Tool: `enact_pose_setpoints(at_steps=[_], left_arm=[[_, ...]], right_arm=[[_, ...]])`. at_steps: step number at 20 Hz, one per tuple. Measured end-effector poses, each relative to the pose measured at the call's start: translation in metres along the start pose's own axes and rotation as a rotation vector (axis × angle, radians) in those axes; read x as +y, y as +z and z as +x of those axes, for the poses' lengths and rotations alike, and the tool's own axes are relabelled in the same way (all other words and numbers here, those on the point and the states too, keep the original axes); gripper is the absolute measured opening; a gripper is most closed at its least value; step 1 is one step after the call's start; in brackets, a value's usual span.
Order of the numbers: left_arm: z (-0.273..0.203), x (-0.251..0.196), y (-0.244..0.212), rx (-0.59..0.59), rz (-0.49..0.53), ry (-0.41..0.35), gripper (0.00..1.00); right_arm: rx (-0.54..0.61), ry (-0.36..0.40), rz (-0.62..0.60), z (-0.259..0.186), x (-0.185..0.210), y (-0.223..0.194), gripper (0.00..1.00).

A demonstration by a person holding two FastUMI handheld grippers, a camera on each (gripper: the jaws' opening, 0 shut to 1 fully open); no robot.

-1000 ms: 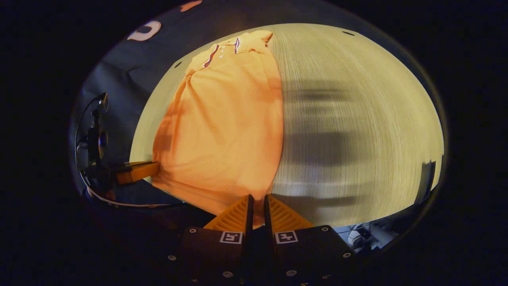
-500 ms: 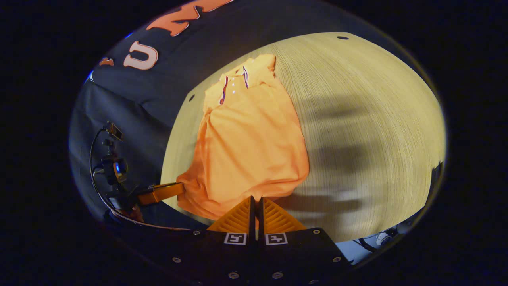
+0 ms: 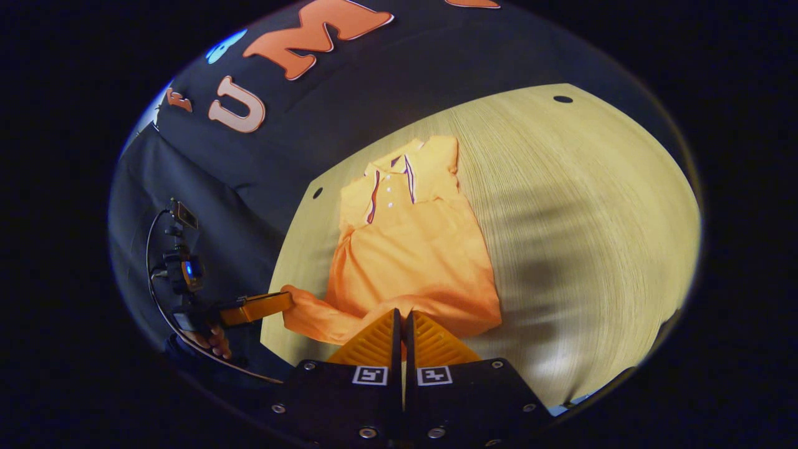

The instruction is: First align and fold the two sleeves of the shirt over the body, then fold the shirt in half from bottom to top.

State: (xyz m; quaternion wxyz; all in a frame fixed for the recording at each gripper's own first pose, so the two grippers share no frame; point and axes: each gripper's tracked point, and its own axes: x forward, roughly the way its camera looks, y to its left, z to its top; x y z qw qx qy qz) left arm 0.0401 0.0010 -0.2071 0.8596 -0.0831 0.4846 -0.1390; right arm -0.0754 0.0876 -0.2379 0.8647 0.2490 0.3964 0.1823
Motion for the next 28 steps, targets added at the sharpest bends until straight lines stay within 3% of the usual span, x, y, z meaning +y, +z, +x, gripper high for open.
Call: enact_pose_setpoints(at_steps=[15, 28], left_arm=[[0.070, 0.028, 0.158, -0.112, 0.068, 0.014, 0.05], [0.156, 0.081, 0.255, -0.113, 0.045, 0.035, 0.05]], right_arm=[[-0.099, -0.097, -0.104, 0.070, 0.008, 0.144, 0.03], [-0.050, -0.215, -0.112, 0.153, -0.022, 0.230, 0.03]])
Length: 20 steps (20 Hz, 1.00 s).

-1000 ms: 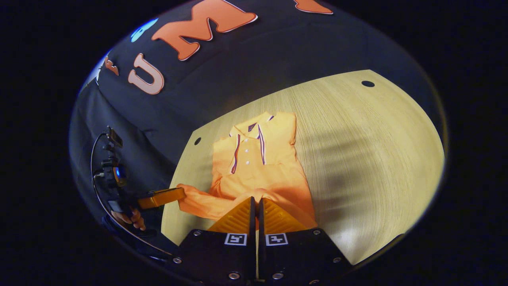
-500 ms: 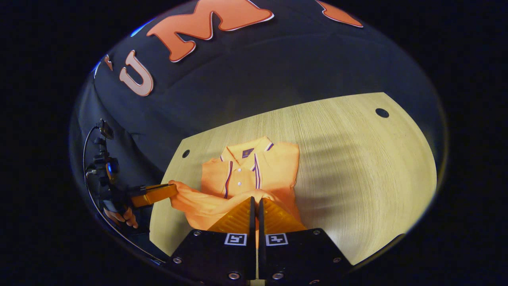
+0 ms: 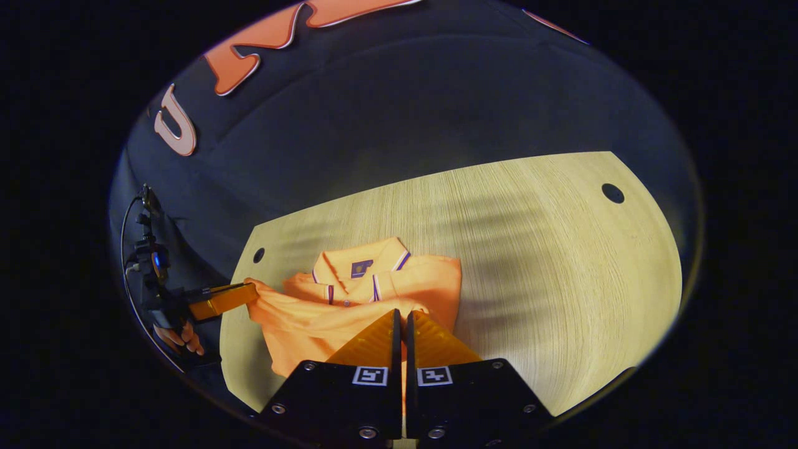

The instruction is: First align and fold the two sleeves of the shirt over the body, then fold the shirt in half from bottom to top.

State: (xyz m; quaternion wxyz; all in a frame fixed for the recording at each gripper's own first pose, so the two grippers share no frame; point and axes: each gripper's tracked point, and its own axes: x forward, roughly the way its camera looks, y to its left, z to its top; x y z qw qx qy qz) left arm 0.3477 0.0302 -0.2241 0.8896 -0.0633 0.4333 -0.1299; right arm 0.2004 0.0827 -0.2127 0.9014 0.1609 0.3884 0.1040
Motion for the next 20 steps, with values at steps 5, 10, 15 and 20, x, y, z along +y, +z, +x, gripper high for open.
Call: enact_pose_setpoints(at_steps=[5, 10, 15, 20], left_arm=[[0.030, 0.024, 0.010, -0.001, 0.023, 0.071, 0.05], [0.019, 0.039, 0.022, -0.046, -0.005, 0.138, 1.00], [-0.018, 0.032, 0.039, -0.141, -0.019, 0.143, 0.99], [-0.090, -0.001, 0.058, -0.278, 0.031, 0.159, 0.99]], right_arm=[[0.006, -0.054, 0.003, 0.035, -0.007, 0.023, 0.03], [-0.042, -0.084, 0.036, 0.035, -0.011, 0.035, 0.51], [-0.188, -0.093, -0.049, -0.009, 0.000, 0.057, 0.98], [-0.332, -0.119, -0.153, -0.072, 0.011, 0.058, 0.99]])
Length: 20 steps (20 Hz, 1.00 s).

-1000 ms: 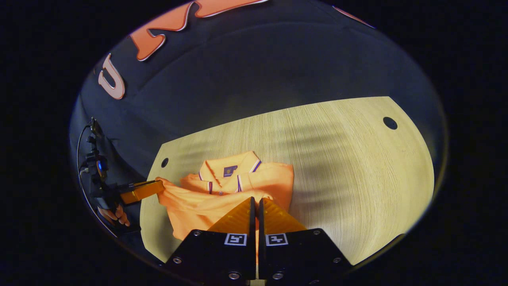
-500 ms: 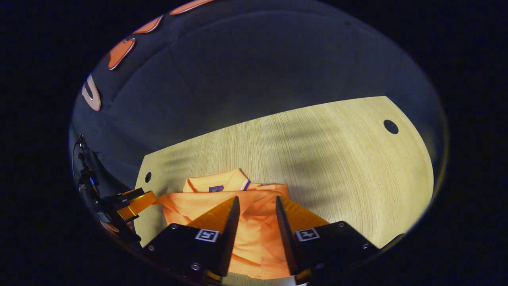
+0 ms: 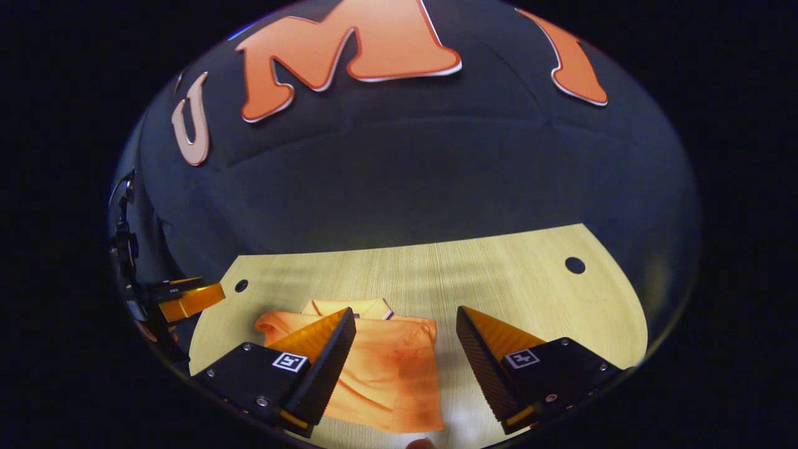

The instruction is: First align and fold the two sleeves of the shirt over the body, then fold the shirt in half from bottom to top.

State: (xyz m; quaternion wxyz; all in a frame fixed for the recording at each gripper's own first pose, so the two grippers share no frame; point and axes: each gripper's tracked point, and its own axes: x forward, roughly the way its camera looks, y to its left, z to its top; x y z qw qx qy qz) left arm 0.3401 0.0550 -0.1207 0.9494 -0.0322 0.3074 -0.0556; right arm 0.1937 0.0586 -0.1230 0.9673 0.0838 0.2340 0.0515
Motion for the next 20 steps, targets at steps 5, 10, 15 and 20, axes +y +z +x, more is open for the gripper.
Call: enact_pose_setpoints(at_steps=[5, 10, 15, 20], left_arm=[[-0.074, -0.029, 0.025, -0.140, -0.002, -0.002, 0.98], [-0.144, -0.043, 0.039, -0.282, 0.001, 0.010, 0.98], [-0.205, -0.055, 0.038, -0.388, 0.000, 0.018, 0.98], [-0.241, -0.068, 0.039, -0.469, 0.007, 0.037, 0.98]], right_arm=[[-0.140, -0.011, -0.099, -0.064, 0.004, 0.012, 0.99], [-0.249, 0.003, -0.127, -0.123, 0.010, 0.020, 0.99], [-0.332, 0.008, -0.157, -0.170, 0.012, 0.018, 0.99], [-0.415, 0.008, -0.156, -0.203, 0.010, 0.014, 0.98]])
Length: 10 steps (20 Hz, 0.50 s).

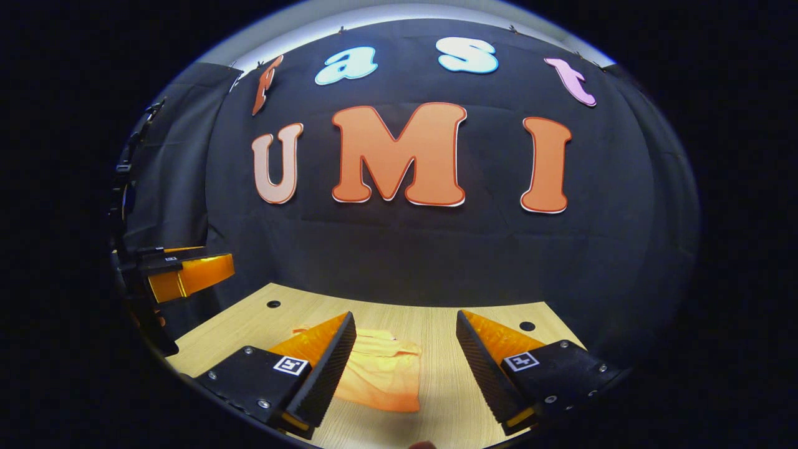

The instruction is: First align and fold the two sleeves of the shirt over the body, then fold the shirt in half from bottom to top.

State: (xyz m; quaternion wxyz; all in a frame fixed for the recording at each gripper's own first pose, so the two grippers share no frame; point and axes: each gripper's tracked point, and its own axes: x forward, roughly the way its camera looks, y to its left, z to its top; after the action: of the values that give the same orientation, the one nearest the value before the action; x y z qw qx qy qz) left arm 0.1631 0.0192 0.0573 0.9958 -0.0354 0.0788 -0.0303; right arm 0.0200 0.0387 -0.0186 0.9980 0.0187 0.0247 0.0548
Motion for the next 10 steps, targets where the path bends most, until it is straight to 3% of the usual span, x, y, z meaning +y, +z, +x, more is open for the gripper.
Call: enact_pose_setpoints(at_steps=[10], left_arm=[[-0.069, -0.015, -0.001, -0.123, 0.017, 0.061, 0.97]], right_arm=[[-0.027, 0.006, -0.008, -0.033, 0.007, 0.000, 0.98]])
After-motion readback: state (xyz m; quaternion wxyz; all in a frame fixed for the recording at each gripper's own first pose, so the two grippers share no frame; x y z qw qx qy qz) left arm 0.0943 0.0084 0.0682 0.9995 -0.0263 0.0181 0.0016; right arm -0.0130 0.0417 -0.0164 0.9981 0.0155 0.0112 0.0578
